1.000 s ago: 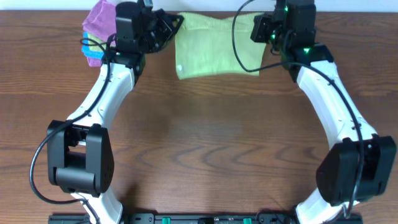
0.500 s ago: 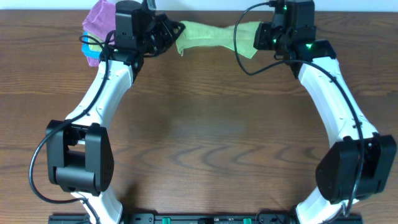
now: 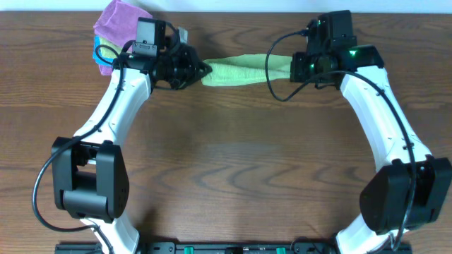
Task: Fold the cloth
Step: 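Lower the stretched cloth flat onto the table center with both grippers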
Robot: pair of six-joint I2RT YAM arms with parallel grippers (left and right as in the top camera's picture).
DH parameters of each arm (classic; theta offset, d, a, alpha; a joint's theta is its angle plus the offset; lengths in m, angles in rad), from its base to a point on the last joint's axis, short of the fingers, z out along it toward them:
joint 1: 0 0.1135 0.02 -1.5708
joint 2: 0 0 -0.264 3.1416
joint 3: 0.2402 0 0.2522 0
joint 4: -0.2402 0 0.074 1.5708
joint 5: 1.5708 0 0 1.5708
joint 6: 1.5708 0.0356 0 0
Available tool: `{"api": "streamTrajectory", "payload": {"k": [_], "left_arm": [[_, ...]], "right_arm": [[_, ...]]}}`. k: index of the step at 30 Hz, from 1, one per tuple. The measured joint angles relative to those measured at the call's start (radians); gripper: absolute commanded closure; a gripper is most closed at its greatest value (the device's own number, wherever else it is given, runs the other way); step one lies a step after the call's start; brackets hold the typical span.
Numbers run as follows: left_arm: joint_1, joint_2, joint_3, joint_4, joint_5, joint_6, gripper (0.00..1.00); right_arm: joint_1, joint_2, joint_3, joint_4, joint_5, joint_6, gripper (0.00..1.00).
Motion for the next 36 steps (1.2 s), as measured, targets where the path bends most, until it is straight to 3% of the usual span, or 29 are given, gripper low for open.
{"api": "streamTrajectory", "payload": {"k": [10,20,26,31,36], "left_arm": [[0.000,-0.044,0.000,-0.311,-0.023,0.203,0.94],[0.000,-0.045,0.000,-0.526,-0.082,0.341,0.95],[0.000,-0.068,-0.066,-0.502,-0.091,0.367,0.94],[0.000,-0.170,-0.295,-0.359,-0.090,0.332,0.94],[0.000,-0.300,-0.503,-0.241,-0.078,0.272,0.94]], "right_arm": [[0.058,-0.002,-0.003,-0.169,-0.001,-0.003,0.99],[0.136,-0.018,-0.158,-0.153,0.009,0.005,0.99],[0.143,-0.113,-0.305,-0.074,0.012,0.026,0.99],[0.145,-0.271,-0.433,-0.023,0.007,0.045,0.99],[0.173,-0.314,-0.553,0.000,0.000,0.083,0.99]]}}
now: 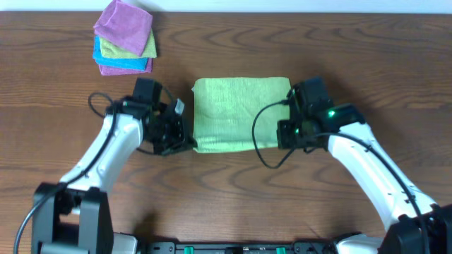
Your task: Fold the cloth
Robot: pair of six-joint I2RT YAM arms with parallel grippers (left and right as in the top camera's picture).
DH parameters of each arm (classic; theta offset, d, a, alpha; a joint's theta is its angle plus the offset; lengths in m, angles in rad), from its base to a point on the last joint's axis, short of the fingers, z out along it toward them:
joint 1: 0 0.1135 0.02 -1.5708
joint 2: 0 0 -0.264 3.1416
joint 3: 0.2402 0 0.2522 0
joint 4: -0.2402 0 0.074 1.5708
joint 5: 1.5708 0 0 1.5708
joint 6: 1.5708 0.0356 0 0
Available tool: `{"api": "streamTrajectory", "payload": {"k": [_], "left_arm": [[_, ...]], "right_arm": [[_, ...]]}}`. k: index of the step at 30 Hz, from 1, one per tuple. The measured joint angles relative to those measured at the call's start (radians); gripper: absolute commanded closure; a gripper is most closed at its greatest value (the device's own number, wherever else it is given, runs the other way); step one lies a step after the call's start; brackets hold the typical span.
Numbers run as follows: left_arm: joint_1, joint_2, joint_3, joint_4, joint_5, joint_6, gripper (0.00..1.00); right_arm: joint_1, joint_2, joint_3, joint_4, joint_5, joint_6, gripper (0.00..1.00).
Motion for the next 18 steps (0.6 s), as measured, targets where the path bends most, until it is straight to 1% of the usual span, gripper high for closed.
{"api": "streamTrajectory", "payload": {"k": [4,8,12,18], "left_arm": [[0.000,-0.044,-0.132,0.043,0.011,-0.039,0.94],[0.000,-0.045,-0.213,0.066,0.029,-0.051,0.94],[0.000,-0.046,-0.241,0.066,0.034,-0.061,0.94],[0.000,-0.066,-0.242,0.077,0.036,-0.073,0.94]], "right_arm": [[0.041,-0.001,-0.087,0.024,0.001,0.043,0.99],[0.090,-0.001,-0.140,0.050,0.003,0.085,0.99],[0.144,-0.001,-0.159,0.049,0.005,0.121,0.99],[0.177,-0.008,-0.159,0.054,0.040,0.151,0.99]]}}
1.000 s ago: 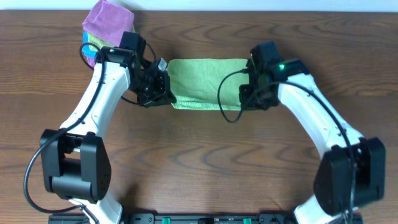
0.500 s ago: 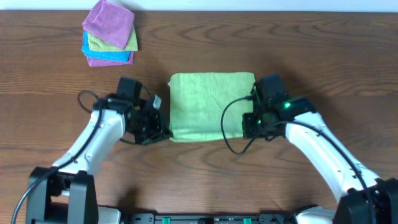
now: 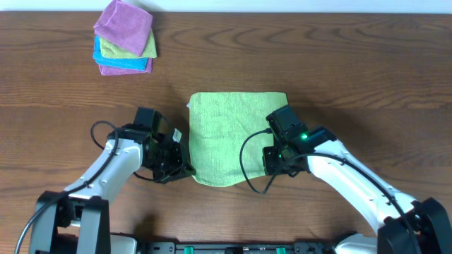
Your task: Fold the cloth
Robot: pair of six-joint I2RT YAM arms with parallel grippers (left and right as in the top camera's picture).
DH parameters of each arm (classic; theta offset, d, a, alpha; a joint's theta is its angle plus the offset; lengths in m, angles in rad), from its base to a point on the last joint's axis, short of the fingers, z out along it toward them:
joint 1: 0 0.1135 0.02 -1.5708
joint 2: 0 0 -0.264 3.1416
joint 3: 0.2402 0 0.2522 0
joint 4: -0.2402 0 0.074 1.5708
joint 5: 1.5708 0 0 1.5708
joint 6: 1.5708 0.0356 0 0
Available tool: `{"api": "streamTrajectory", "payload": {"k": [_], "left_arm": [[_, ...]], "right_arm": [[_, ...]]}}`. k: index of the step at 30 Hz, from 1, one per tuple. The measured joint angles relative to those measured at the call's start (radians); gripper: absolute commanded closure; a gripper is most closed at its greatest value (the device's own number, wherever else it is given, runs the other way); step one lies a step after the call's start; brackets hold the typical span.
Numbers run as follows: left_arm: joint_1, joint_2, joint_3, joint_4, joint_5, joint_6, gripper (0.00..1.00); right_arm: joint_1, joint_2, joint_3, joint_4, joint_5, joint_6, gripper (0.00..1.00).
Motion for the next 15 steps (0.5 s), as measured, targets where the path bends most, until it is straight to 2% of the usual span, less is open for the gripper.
{"api": "streamTrajectory", "payload": {"k": [4,9,15], "left_arm": [[0.000,-0.025,-0.003,0.109,-0.001,-0.070,0.94],[0.000,-0.026,-0.005,0.305,0.002,-0.178,0.94],[0.000,-0.026,-0.005,0.460,-0.048,-0.277,0.94]], "right_arm": [[0.001,-0.040,-0.003,0.068,0.058,0.009,0.99],[0.002,-0.064,-0.004,0.230,0.126,0.008,0.98],[0.000,-0.064,-0.005,0.369,0.204,-0.001,0.99]]}}
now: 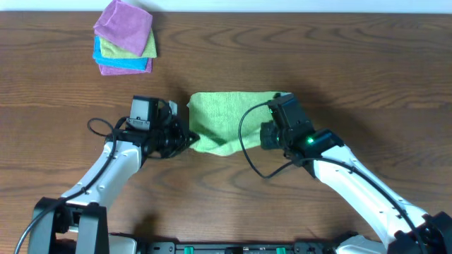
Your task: Fold the cloth
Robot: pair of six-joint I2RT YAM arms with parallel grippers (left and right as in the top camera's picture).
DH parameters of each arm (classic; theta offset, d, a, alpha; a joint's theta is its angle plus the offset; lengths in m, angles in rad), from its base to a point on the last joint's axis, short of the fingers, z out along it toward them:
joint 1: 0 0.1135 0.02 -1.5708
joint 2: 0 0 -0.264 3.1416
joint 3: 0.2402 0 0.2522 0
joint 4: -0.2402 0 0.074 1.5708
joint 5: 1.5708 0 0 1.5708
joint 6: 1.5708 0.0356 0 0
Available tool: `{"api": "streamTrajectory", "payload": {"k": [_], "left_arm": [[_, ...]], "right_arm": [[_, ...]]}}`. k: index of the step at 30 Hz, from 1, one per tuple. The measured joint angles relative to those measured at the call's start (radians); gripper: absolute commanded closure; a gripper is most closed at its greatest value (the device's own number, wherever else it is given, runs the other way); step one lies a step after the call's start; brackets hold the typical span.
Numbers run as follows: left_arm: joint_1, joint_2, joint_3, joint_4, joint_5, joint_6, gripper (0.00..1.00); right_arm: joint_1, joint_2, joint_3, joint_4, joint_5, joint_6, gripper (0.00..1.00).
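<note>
The green cloth lies mid-table, its far edge flat and its near edge raised and sagging between the two grippers. My left gripper is shut on the cloth's near left corner. On the opposite side, my right gripper is shut on the near right corner, though its wrist housing mostly covers the fingers. The lifted near part hangs over the rest of the cloth.
A stack of folded cloths, purple on top with green and blue below, sits at the far left of the wooden table. Cables loop beside both wrists.
Both grippers have moved away from the table's front edge toward the far side, carrying the cloth's near edge with them. The cloth now covers a shorter stretch of the table.
At first the cloth was held stretched between both grippers near the far edge. Then it lay spread mid-table with the grippers at its near corners. Later those corners sat closer to the front, the cloth longer. Now the near edge is lifted back over it.
</note>
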Motion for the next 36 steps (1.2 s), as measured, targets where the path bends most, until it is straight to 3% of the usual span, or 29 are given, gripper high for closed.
{"api": "streamTrajectory", "payload": {"k": [6,17,36], "left_arm": [[0.000,0.000,-0.001,0.176,-0.074,-0.084,0.94],[-0.011,0.019,-0.001,0.298,-0.225,-0.134,0.94],[-0.063,0.283,-0.001,0.584,-0.323,-0.157,0.94]], "right_arm": [[-0.031,0.045,0.000,0.127,0.043,-0.049,0.98],[-0.096,0.169,0.000,0.330,0.066,-0.123,0.98],[-0.115,0.335,0.000,0.537,0.075,-0.189,0.98]]}}
